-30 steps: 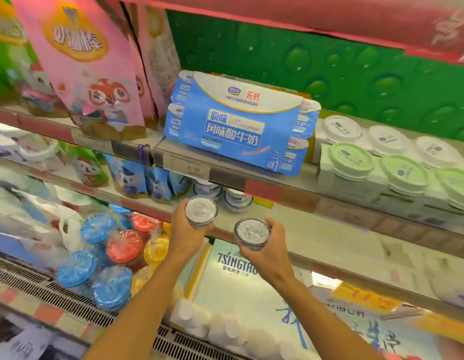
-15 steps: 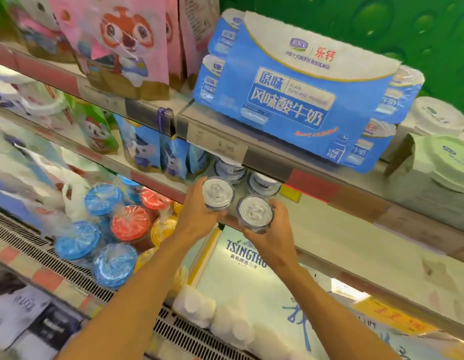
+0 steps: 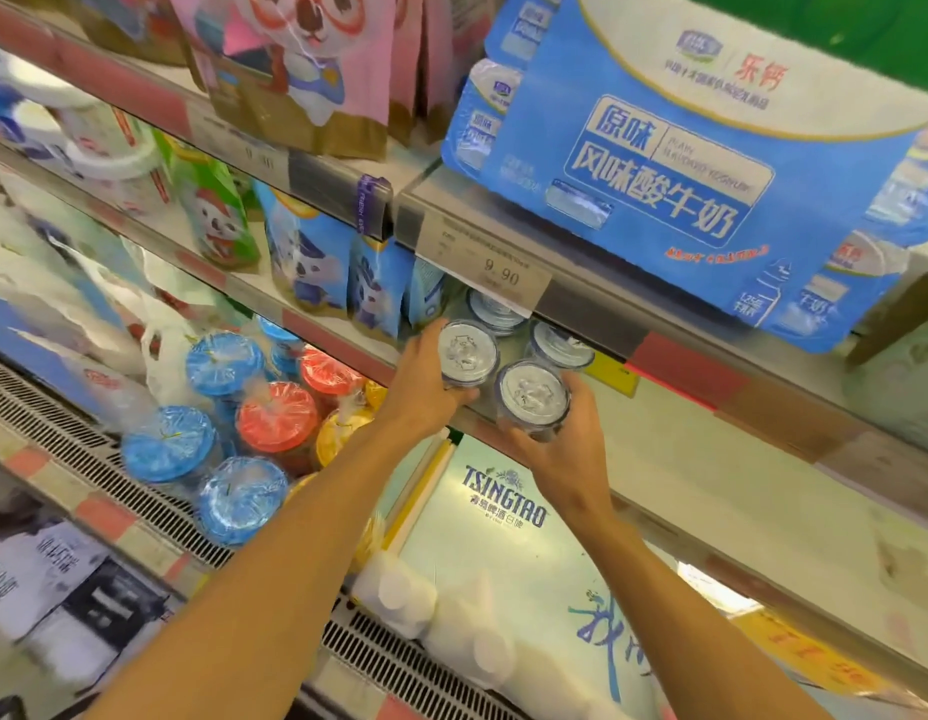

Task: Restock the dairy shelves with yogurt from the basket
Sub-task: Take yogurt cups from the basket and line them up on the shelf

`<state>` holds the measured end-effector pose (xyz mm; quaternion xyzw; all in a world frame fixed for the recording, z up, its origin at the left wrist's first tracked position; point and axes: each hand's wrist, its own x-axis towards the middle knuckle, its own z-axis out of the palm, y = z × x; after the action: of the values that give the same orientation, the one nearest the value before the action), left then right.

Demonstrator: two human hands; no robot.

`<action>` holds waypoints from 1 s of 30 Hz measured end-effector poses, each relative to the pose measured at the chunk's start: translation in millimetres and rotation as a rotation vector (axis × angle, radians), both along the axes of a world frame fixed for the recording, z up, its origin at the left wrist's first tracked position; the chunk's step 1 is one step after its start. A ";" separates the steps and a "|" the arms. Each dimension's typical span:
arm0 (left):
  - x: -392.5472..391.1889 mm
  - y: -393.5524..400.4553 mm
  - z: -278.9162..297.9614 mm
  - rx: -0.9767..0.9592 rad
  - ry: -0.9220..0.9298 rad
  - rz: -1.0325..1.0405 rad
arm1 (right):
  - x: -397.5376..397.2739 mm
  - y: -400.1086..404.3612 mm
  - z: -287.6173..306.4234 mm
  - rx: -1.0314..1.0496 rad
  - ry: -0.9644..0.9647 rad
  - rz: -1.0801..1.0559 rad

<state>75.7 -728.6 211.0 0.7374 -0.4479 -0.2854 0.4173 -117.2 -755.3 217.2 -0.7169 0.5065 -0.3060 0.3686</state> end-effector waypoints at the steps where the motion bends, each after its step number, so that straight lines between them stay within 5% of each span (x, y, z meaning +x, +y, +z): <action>1: 0.2 -0.7 -0.1 -0.001 0.007 0.008 | 1.2 -1.7 0.1 -0.006 0.011 -0.004; 30: -12.9 13.5 -4.9 -0.071 0.004 0.058 | -9.6 -11.4 10.4 -0.035 0.092 0.053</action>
<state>62.8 -715.0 206.1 0.7342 -0.4354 -0.2585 0.4523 -126.8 -766.7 227.6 -0.7496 0.4984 -0.2717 0.3402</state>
